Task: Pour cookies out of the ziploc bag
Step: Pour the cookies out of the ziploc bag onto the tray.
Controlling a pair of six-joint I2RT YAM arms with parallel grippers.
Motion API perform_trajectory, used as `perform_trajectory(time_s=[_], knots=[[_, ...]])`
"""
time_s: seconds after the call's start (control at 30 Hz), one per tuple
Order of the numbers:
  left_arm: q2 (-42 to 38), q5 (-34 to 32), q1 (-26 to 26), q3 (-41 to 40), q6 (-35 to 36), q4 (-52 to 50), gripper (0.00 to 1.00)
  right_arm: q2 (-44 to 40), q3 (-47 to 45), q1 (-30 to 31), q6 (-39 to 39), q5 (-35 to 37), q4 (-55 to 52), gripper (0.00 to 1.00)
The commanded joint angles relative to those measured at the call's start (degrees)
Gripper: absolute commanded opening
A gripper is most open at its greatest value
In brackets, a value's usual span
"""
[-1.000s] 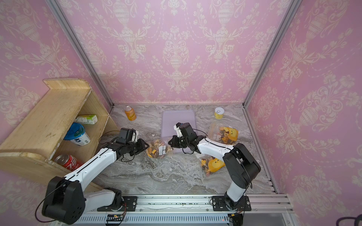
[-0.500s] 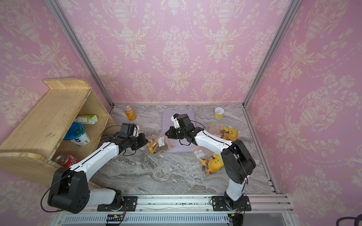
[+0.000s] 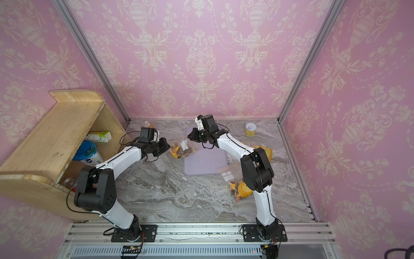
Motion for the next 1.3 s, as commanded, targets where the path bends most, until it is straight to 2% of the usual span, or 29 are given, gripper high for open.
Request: perform_trajectory(time_s=[0.0,0.2,0.37,0.47,0.67,0.83,1.0,1.27], knots=[[4.19,2.42,0.93,5.89,-0.25,3.88,0.00,4.52,8.41,-1.57,-1.48,-2.33,-2.06,0.00],[12.31,2.50,1.60,16.34,0.37,4.36,0.00,16.71,28.93,-3.42,-1.09,-6.58,-6.65,0.00],[17.58,3.66,1.82,22.94,0.14,5.28,0.00,25.45,41.43,-4.80,0.80,-8.98,-9.52,0.00],[19.77,4.19,1.82,25.37,0.37,5.50,0.00,27.54,43.34,-5.78,2.32,-9.42,-9.49,0.00],[21.21,5.12,1.73,26.38,0.72,5.13,0.00,26.50,38.49,-6.22,2.35,-9.54,-9.57,0.00],[21.43,6.12,1.26,26.67,1.07,4.79,0.00,22.19,31.26,-6.61,1.46,-8.99,-9.44,0.16],[21.99,7.69,0.51,27.44,2.22,4.25,0.00,18.10,25.75,-7.26,0.98,-9.75,-9.49,0.40],[21.65,8.05,0.32,28.05,3.96,1.92,0.00,16.07,23.88,-7.62,-0.30,-9.07,-10.52,0.63]])
